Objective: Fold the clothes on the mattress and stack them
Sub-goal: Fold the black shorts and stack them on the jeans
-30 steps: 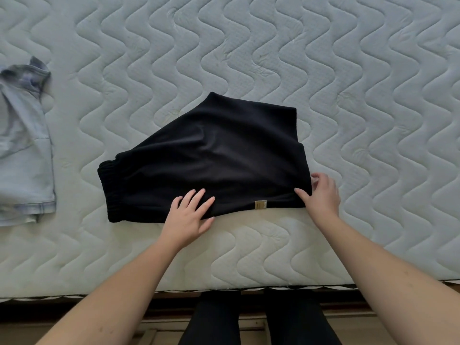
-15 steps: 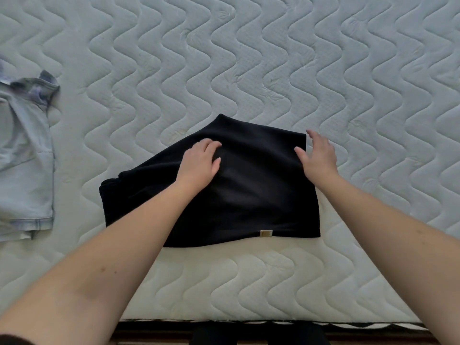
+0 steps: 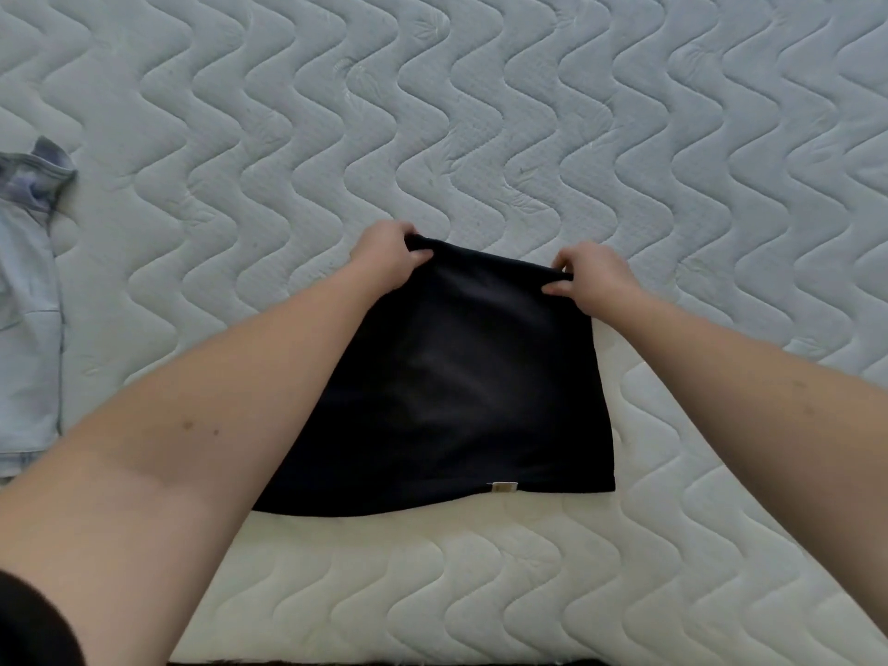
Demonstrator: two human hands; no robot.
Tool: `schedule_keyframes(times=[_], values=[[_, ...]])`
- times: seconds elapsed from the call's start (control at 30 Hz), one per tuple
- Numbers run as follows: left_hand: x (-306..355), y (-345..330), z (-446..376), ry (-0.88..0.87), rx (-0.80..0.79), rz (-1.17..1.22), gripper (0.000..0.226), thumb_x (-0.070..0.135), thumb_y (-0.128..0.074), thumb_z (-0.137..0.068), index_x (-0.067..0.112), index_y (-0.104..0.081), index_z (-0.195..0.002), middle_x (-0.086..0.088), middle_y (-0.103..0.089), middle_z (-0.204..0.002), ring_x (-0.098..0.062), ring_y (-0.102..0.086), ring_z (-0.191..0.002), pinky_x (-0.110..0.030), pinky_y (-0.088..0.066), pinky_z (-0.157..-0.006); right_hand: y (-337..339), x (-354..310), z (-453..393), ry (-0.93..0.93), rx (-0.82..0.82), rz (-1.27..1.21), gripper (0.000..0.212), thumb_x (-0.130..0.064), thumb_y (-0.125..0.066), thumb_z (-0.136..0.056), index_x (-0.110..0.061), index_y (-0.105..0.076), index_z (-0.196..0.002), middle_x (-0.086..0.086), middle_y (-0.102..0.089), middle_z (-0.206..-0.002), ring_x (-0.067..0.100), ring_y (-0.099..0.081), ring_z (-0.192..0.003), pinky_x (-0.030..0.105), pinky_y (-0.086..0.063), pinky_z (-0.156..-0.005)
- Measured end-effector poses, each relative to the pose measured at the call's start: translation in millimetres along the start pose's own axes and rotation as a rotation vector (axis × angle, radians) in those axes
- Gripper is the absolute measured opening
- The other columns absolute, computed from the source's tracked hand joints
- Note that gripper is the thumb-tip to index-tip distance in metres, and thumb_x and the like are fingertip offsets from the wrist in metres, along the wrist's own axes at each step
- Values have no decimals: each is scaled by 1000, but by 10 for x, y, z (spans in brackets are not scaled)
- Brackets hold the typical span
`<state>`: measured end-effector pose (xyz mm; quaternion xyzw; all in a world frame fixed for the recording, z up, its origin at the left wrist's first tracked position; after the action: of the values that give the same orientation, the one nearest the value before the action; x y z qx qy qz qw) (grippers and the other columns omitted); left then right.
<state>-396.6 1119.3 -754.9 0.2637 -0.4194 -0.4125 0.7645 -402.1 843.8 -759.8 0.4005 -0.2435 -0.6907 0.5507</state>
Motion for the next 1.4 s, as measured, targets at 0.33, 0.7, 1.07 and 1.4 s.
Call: schedule_keyframes(times=[0.33,0.7,1.07,1.4], values=[[56,145,619,-201,152,194,12,27,-71,-86,19,-67,-94,7,-65,-85,-10,-58,-84,-14,-37,-71,154,-37,409,281,282,-109,10,-11,-70,-84,-14,-71,-93,6,-69,-94,29,-58,-95,36,-41,-86],[34,-148,1804,-492,241,11,22,0,-78,-75,7,-77,-96,-11,-65,-90,-32,-61,-83,-36,-50,-79,-264,37,1490,576,601,144,26,10,-73,-67,-11,-72,-81,6,-67,-83,32,-61,-73,37,-46,-67],[-133,-750,2228,-598,237,-199,24,0,-84,-66,11,-77,-87,-7,-64,-81,-28,-60,-66,-36,-50,-55,-638,213,1742,448,571,180,30,11,-75,-65,-10,-74,-87,6,-68,-85,32,-60,-72,39,-47,-64],[-354,-854,2266,-579,293,-380,27,9,-79,-71,19,-77,-96,-4,-65,-88,-27,-62,-74,-37,-48,-65,-578,338,1814,120,526,-99,22,-8,-65,-87,-7,-70,-108,10,-67,-102,35,-60,-91,44,-44,-82]])
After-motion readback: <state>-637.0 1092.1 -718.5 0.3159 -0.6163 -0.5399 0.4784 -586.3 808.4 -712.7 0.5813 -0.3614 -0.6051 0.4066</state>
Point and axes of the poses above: each hand's wrist, its own z-axis away from the middle knuckle, its own y-axis out of the back of the hand, x = y × z, the point moved 6 cm from there along -z, towards the middle knuckle
